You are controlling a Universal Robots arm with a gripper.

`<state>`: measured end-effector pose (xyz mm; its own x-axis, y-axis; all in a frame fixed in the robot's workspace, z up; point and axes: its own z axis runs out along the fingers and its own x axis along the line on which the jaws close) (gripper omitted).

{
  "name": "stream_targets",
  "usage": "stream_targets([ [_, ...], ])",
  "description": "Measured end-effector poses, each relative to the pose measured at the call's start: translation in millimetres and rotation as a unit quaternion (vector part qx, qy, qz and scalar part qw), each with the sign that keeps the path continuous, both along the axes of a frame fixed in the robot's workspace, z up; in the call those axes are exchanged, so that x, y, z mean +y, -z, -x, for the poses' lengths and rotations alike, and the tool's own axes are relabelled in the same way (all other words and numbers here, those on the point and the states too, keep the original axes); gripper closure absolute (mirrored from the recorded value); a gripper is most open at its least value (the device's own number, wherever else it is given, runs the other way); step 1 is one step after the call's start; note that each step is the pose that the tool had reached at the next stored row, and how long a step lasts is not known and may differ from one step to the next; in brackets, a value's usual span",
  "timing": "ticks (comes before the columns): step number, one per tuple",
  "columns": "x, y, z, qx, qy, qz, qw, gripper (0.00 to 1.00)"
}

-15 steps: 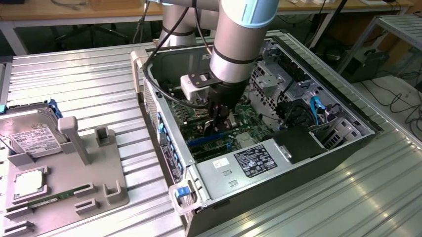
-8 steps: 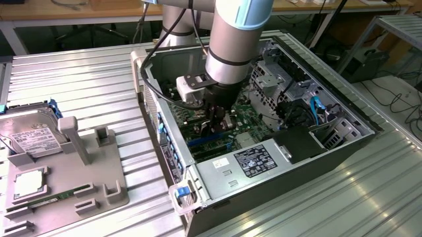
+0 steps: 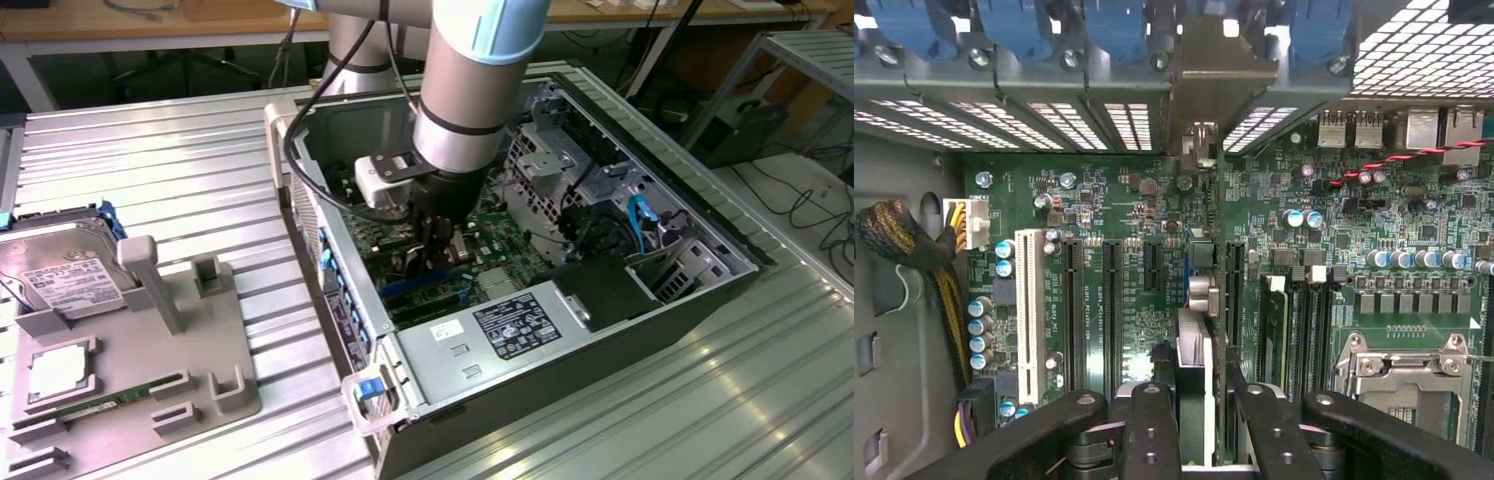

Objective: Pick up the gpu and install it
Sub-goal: 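Insert the gpu into the slot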

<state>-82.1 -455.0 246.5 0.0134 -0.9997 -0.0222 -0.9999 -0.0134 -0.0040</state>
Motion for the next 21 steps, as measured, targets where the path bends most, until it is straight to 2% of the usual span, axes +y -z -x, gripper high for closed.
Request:
stream_targets([
  [8, 0.0, 1.4, 0.5, 0.0005, 0.0, 0.0003, 1.0, 0.73],
  [21, -1.9, 1.5, 0.5, 0.0005, 0.012, 0.0024, 0.9999, 0.73],
])
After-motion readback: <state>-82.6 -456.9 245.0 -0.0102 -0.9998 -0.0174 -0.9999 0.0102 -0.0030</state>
